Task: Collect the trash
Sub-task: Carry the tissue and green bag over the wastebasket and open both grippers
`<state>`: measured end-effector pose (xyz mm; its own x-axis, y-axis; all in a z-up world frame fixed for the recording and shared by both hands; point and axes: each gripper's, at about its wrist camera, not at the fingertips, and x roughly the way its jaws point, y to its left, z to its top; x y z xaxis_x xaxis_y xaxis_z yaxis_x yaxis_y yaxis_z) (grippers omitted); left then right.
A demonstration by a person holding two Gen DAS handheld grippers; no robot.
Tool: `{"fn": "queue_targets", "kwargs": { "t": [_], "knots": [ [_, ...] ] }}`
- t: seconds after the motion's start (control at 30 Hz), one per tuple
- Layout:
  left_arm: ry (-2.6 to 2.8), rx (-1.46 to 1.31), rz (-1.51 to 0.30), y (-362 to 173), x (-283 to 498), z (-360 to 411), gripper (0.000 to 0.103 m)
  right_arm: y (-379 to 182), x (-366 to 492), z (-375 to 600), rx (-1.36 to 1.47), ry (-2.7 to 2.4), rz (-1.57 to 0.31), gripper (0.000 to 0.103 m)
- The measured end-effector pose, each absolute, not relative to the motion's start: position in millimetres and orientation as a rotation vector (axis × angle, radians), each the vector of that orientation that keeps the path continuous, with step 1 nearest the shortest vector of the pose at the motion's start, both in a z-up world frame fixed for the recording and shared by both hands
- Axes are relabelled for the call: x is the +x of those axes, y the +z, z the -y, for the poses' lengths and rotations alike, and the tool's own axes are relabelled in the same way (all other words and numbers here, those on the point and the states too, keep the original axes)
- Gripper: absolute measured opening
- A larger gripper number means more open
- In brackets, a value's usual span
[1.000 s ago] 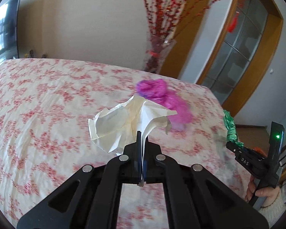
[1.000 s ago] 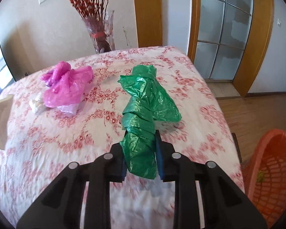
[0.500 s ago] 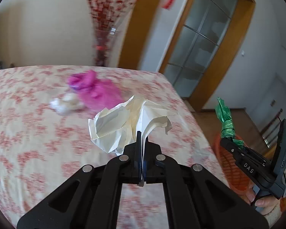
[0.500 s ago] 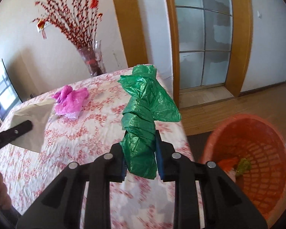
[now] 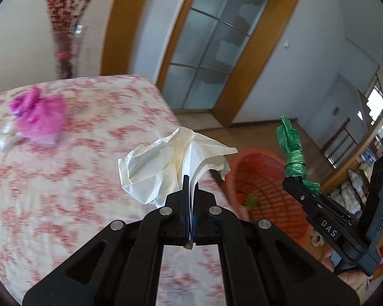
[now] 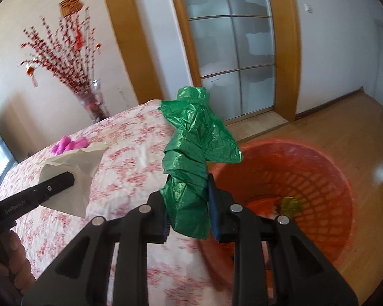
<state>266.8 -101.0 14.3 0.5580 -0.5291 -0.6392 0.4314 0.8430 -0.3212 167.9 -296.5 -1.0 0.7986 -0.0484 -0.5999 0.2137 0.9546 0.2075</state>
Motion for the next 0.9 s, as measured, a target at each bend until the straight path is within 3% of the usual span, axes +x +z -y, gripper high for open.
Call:
{"fn": "queue_targets", "kwargs": {
  "t": [0.43, 0.9],
  "knots": [
    [-0.750, -0.065, -0.847, -1, 252, 205, 0.000, -19, 136, 375, 0.352, -0.282, -0.635, 0.025],
    [-0.826, -0.036, -0.897, -16, 245, 255, 0.000, -31, 123, 409, 0.397, -0.327, -0.617, 0.025]
  ]
}}
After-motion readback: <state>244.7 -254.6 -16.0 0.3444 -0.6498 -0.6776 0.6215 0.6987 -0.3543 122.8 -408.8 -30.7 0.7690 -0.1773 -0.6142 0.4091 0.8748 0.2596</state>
